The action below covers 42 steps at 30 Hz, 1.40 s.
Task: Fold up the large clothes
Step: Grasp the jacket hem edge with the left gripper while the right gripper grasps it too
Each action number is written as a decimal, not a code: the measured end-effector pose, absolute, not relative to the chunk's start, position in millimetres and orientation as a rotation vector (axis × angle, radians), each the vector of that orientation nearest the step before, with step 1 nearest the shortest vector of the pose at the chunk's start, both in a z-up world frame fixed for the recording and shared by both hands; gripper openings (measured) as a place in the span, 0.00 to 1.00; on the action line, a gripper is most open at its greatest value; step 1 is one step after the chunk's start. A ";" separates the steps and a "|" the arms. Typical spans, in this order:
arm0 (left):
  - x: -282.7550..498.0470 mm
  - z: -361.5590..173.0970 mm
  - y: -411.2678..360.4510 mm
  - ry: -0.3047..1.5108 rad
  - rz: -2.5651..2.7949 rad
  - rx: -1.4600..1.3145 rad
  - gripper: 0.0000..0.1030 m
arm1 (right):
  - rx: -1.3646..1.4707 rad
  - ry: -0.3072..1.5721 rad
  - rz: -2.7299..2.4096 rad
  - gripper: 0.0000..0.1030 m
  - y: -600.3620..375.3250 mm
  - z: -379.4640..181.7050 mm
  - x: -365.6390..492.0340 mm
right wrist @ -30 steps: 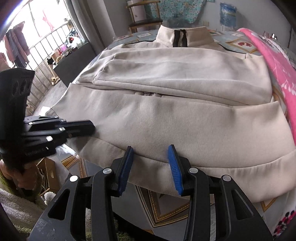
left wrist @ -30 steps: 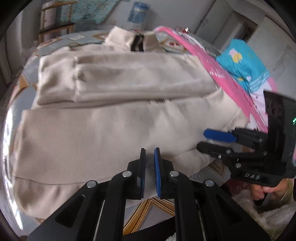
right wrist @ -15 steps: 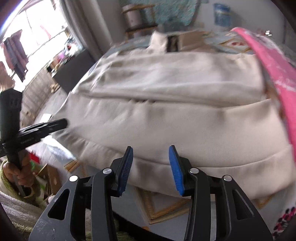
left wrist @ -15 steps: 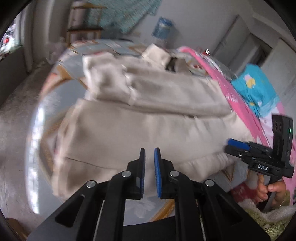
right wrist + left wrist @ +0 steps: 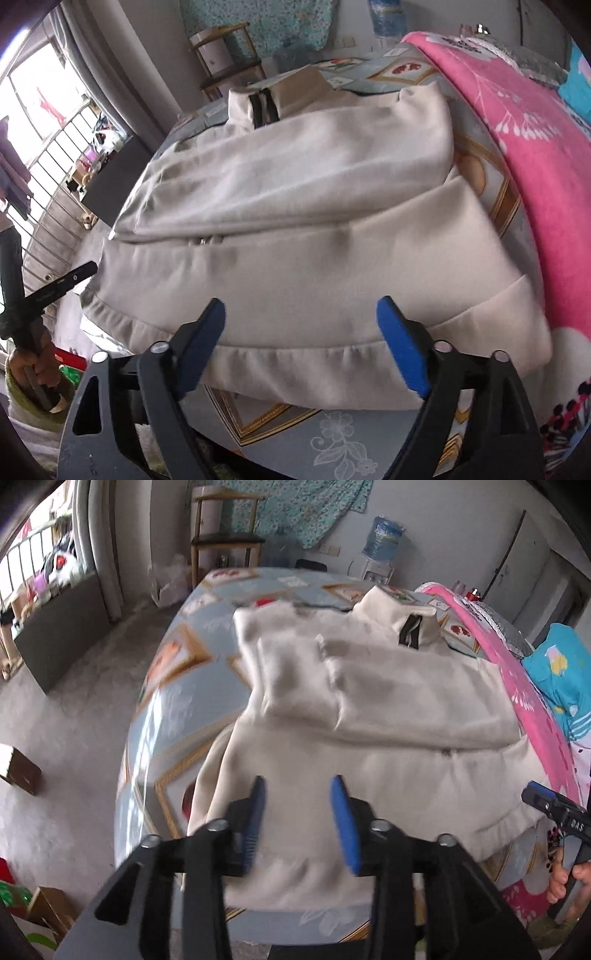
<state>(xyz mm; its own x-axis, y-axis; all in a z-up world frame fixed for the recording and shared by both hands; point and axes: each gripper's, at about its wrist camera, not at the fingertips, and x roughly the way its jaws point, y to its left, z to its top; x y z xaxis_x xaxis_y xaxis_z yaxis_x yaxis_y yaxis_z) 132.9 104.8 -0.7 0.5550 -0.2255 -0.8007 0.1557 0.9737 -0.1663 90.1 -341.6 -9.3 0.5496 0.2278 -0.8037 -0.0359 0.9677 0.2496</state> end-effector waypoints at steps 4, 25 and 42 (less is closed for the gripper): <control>153.3 16.6 80.8 0.948 -0.198 -0.031 0.57 | 0.202 0.950 0.138 0.83 -346.6 5.9 100.8; 221.5 42.1 39.1 0.934 -0.102 0.119 0.62 | 0.184 0.925 0.246 0.84 -336.8 52.1 174.4; 336.1 57.9 15.8 0.988 -0.269 -0.008 0.64 | 0.157 0.940 0.334 0.84 -342.4 84.3 329.2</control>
